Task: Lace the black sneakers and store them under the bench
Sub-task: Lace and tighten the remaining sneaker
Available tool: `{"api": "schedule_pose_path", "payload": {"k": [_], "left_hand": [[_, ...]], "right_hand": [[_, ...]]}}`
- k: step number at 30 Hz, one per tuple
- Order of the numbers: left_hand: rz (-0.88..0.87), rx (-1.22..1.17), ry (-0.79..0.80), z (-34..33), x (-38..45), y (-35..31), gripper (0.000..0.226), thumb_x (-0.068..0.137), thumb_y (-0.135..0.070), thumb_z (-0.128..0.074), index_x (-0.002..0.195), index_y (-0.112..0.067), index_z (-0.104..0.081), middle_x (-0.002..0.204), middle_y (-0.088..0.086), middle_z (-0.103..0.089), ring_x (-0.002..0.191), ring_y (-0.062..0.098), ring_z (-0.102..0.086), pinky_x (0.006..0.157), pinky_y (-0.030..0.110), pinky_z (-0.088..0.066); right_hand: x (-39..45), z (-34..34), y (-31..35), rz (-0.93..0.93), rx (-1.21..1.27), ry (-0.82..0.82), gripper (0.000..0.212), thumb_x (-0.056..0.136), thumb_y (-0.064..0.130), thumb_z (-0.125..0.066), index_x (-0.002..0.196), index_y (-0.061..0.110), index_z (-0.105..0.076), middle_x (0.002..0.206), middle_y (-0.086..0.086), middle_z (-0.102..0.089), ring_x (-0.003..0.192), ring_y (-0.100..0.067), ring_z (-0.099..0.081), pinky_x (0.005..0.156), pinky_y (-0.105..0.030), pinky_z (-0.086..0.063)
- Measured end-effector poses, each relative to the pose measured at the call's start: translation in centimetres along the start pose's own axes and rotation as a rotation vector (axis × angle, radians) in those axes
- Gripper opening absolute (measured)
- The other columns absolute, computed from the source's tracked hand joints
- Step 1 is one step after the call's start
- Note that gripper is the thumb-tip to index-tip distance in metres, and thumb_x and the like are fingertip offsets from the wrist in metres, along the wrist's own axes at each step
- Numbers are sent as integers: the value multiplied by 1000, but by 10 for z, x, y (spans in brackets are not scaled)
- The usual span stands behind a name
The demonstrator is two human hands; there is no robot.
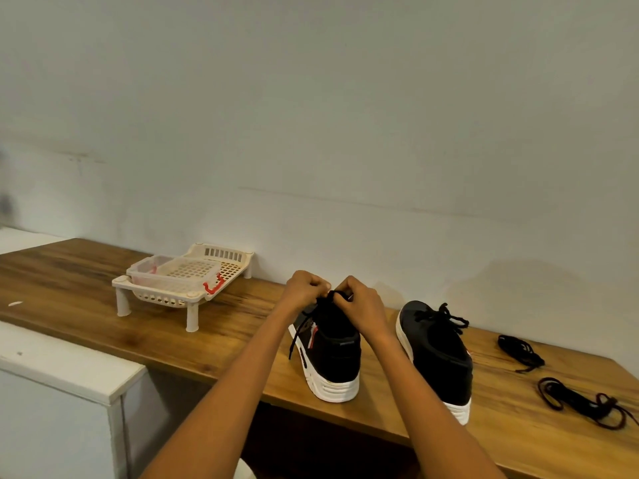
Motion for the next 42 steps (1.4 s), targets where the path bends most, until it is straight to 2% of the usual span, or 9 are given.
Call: {"api": "schedule_pose_path", "payload": {"k": [6, 12, 18, 23, 28, 31, 34, 39, 42], "left_hand": [[186, -80, 111, 2, 2, 8, 28, 91, -27, -62, 69, -9, -60, 58, 1, -49, 48, 9, -40, 45, 18, -35], [176, -162, 143, 3, 0, 10, 21, 92, -18, -61, 105, -2, -68, 94, 11, -68, 70, 8, -61, 56, 11, -50], [171, -305, -236, 8, 5, 17, 26, 99, -20, -48, 104, 1, -63, 97, 9, -57, 92, 18, -52, 76, 28, -41], [270, -539, -291, 15, 5, 30, 26, 103, -27, -36, 114, -7, -48, 100, 9, -60, 64, 16, -58, 60, 27, -46], [152, -74, 7, 20, -3, 21, 57, 90, -63, -38, 116, -12, -39, 87, 4, -62, 59, 14, -60, 48, 23, -47], [112, 216, 213, 20, -11, 26, 78, 72, -80, -41, 101, -9, -53, 87, 7, -64, 72, 20, -67, 60, 29, -53], [29, 458, 119, 28, -13, 34, 70, 80, -67, -52, 121, -10, -46, 111, 5, -49, 105, 24, -55, 79, 32, -45], [-149, 399, 88, 31, -19, 24, 40, 82, -57, -59, 90, -19, -69, 84, 3, -64, 72, 9, -56, 64, 26, -43], [-175, 421, 112, 21, -21, 18, 29, 85, -40, -65, 90, -13, -72, 86, 6, -69, 80, 18, -61, 75, 36, -48]], "right_hand": [[0, 0, -2, 41, 9, 7, 11, 89, 27, -59, 96, 18, -60, 93, 2, -68, 79, -10, -56, 67, -24, -45], [0, -1, -4, 54, 36, 19, 9, 89, 25, -60, 95, 20, -61, 93, 4, -67, 81, -11, -58, 62, -19, -43], [3, -2, -4, 29, 82, 69, 8, 90, 26, -61, 95, 19, -60, 97, 2, -68, 83, -12, -57, 63, -19, -42], [3, -3, -7, 31, 120, 119, 15, 89, 28, -63, 99, 17, -61, 98, 1, -67, 88, -14, -59, 72, -24, -48], [4, -3, -9, 37, 122, 119, 20, 88, 32, -65, 100, 16, -65, 98, 1, -68, 88, -13, -61, 77, -29, -50], [4, -4, -8, 28, 135, 125, 22, 88, 31, -64, 103, 15, -67, 100, 1, -68, 90, -12, -61, 79, -27, -51], [4, -5, -7, 5, 145, 125, 23, 88, 31, -64, 104, 15, -68, 102, -1, -69, 93, -13, -62, 79, -25, -51], [4, -6, -7, -22, 156, 107, 20, 87, 30, -65, 101, 16, -69, 99, 0, -70, 90, -12, -62, 69, -17, -46], [4, -6, -6, -28, 149, 103, 22, 87, 30, -66, 103, 15, -69, 100, -1, -70, 87, -10, -60, 65, -13, -43]]}}
Point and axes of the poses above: each hand's wrist, its own x-axis towards the middle knuckle, its own z-axis out of the back of the hand, y = z × x, the point moved 3 cm from there along x, towards the middle knuckle
